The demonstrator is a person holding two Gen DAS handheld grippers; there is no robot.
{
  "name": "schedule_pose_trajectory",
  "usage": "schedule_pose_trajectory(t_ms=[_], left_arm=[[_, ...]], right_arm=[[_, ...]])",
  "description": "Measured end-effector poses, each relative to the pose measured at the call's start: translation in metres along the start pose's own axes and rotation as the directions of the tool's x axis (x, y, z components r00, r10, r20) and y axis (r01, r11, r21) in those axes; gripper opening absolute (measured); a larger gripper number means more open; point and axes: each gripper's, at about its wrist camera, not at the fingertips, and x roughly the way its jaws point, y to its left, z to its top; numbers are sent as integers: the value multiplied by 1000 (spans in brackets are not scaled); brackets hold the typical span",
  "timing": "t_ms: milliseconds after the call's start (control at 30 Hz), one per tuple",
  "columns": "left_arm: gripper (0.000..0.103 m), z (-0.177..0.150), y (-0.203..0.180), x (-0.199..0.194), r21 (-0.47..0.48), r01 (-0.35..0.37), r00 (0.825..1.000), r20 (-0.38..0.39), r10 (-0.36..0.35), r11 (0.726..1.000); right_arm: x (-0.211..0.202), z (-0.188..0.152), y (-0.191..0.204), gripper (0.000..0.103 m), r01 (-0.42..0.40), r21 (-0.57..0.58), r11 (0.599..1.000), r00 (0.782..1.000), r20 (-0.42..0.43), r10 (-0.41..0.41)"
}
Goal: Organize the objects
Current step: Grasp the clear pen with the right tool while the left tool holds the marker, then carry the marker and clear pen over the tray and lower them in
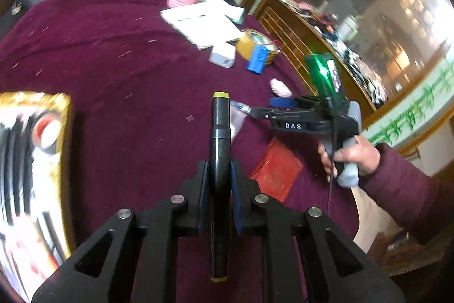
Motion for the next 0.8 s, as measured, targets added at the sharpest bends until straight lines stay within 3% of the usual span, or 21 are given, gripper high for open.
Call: schedule_pose_trajectory(t_ms=[100,267,400,467,633,800], left_arm=[[13,-14,17,-17,-57,-20,1000,24,21,998],[13,-31,40,-39,-132,-44,997,56,52,990],[13,-41,55,-48,-168,-54,996,64,66,984],[13,-45,63,-53,-188,-52,995,72,67,981],[13,-55,85,-74,-226,-60,993,89,82,972],[13,-63,119,-105,-256,-97,987,103,126,962]], right_arm=[[16,4,7,53,33,-56,998,999,-31,-35],[28,17,8,28,30,-42,999,997,-65,-33],[29,20,17,22,53,-66,996,996,-64,-57],[30,22,17,13,38,-48,998,996,-79,-42],[25,21,9,13,-9,93,996,994,-104,19],[0,15,7,13,-121,238,964,989,-56,138]])
